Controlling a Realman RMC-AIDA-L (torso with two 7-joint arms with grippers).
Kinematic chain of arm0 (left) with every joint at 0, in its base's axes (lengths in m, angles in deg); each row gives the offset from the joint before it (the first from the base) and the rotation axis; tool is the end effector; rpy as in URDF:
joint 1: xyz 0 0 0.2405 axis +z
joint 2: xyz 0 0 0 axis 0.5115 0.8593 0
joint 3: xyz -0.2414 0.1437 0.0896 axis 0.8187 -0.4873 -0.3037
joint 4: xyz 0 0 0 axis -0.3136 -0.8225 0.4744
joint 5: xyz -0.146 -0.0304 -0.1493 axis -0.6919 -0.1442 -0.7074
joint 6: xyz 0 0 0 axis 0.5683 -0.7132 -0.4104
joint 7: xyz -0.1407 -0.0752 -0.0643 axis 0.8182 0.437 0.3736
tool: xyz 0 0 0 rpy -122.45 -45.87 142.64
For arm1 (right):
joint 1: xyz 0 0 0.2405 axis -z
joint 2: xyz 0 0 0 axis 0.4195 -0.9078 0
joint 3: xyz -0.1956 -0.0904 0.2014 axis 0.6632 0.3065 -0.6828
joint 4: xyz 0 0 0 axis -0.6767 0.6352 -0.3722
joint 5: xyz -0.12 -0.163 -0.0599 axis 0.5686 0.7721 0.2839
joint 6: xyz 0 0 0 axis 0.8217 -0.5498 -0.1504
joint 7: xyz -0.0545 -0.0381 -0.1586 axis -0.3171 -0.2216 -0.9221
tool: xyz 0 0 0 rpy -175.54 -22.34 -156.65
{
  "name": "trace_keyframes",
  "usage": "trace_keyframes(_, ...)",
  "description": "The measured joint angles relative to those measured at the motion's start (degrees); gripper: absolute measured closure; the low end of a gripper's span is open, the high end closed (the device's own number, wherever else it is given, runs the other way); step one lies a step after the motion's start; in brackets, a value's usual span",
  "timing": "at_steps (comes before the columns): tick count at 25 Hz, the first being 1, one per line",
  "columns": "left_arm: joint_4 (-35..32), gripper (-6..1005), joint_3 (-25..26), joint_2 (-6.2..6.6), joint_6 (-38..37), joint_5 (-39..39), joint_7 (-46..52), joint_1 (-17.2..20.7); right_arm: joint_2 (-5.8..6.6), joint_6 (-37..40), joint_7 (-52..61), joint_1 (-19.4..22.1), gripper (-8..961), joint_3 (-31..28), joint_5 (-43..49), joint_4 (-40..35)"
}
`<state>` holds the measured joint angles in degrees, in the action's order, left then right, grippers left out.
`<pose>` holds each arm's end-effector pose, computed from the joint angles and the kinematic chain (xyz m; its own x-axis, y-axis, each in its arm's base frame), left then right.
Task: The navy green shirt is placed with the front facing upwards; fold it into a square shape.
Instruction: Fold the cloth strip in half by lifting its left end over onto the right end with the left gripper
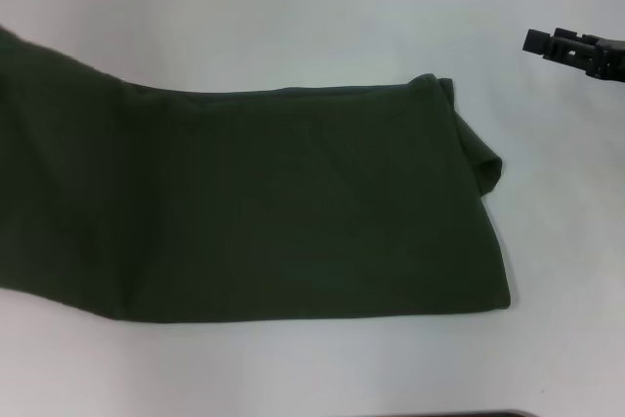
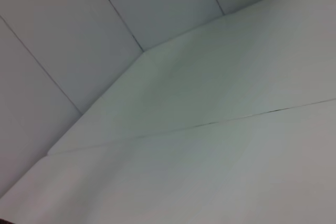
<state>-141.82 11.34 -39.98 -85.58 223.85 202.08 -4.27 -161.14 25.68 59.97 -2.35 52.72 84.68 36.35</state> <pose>-0.3102 0.3536 0.1110 0.3091 0.8868 0.3437 0.9505 -0.2761 -0.1423 0.3692 0.3685 0.0094 0.4158 -0.5843 -0.6970 -0.8834 -0.4416 -0.1568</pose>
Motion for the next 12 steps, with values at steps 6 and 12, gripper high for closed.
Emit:
trace_keyframes(6,0.12,963,-3.28,-1.62,-0.88,-4.56,1.33,-0.98,-0.14,-0.19,-0.17,0.00,206,0.16,0.00,0.00)
trace_keyframes(12,0.03,963,-6.89,-3.98,-1.15,-9.78,1.98,-1.90,-0.22,-0.02,-0.20,0.27,206,0.36,0.00,0.00)
